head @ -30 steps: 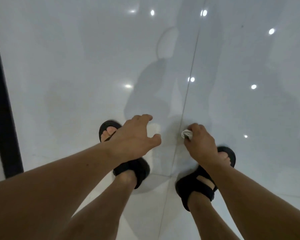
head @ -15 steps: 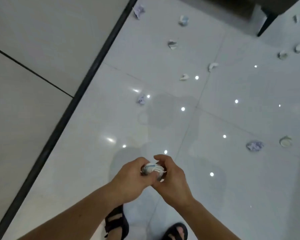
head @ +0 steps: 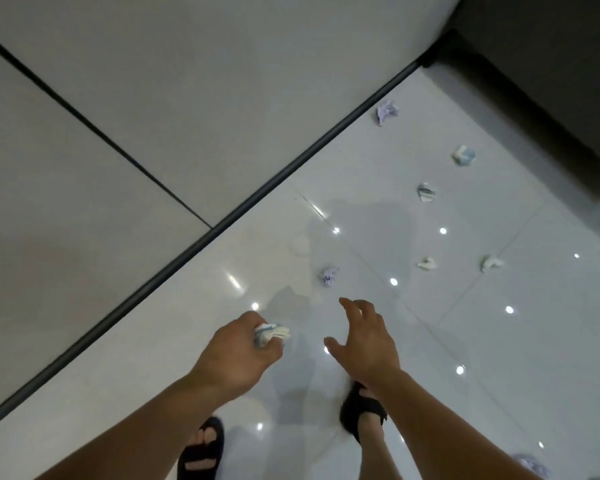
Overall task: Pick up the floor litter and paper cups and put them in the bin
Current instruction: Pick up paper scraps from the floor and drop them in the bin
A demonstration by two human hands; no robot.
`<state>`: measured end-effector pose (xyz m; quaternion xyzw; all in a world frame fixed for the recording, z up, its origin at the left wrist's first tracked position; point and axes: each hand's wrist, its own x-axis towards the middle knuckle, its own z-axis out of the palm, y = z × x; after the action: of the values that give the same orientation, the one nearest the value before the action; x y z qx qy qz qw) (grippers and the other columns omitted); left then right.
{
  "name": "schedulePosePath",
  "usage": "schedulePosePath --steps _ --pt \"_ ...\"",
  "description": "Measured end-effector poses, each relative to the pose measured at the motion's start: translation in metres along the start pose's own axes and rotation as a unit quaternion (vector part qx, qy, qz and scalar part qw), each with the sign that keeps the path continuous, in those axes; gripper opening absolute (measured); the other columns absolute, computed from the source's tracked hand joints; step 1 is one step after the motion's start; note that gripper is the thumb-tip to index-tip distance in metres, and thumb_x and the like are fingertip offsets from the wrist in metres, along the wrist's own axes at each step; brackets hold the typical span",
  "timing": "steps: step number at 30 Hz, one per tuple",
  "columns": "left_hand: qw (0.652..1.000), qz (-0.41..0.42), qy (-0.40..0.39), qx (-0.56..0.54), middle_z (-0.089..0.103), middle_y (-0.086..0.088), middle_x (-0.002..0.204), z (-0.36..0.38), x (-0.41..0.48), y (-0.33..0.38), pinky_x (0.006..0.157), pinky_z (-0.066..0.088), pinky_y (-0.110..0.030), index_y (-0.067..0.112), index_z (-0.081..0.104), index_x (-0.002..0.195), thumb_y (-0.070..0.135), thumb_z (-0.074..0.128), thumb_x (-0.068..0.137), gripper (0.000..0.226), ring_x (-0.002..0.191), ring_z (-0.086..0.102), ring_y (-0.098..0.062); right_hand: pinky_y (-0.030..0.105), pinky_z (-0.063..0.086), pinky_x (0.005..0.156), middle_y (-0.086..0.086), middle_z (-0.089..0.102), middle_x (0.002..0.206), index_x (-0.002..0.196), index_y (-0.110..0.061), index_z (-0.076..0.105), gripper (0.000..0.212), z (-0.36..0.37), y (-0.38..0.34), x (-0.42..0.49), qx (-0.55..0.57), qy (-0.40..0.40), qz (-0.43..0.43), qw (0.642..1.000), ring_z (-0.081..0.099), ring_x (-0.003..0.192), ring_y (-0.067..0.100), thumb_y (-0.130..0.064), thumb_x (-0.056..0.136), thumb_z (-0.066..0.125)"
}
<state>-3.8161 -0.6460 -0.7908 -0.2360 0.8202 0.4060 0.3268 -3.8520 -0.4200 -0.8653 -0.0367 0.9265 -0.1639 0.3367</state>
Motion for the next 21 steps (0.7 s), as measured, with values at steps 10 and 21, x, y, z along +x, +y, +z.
schedulePosePath --steps 10,21 --pt "0.997 -0.035 0.063 0.002 0.062 0.006 0.082 0.083 0.147 -0.023 0.064 0.044 -0.025 0.026 0.055 0.087 0.043 0.066 0.082 0.021 0.078 0.059 -0.012 0.035 0.048 0.084 0.002 0.017 0.152 0.149 -0.030 0.015 0.071 0.052 0.061 0.185 -0.123 -0.049 -0.045 0.990 0.040 0.123 0.028 -0.046 0.091 0.055" --pt "0.994 -0.040 0.099 0.027 0.062 0.005 0.094 0.120 0.239 -0.102 0.073 0.041 -0.024 0.025 0.058 0.101 0.042 0.066 0.082 0.026 0.088 0.057 -0.015 0.035 0.050 0.086 0.007 0.037 0.130 0.130 -0.016 0.048 0.036 0.155 0.086 0.271 -0.115 -0.064 -0.061 0.989 0.050 0.103 0.027 -0.011 0.095 0.049"
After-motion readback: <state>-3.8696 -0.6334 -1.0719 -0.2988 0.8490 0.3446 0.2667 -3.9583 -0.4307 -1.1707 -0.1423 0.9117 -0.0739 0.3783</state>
